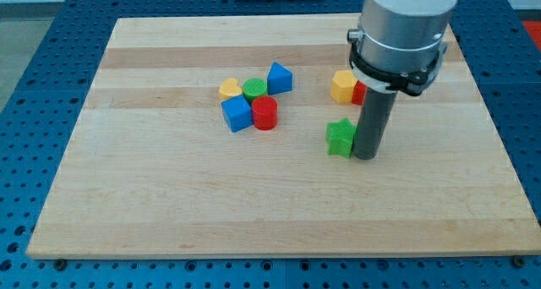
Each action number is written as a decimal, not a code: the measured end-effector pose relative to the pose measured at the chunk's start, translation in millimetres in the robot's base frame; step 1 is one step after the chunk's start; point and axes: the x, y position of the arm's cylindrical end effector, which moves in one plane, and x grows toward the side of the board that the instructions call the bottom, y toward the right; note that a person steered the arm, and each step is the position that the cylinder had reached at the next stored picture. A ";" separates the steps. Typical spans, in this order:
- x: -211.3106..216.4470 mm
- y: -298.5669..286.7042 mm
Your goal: Move the green star away from the red star
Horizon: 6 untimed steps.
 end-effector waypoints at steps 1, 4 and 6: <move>-6.9 -6.2; -10.6 -47.6; -4.1 -66.7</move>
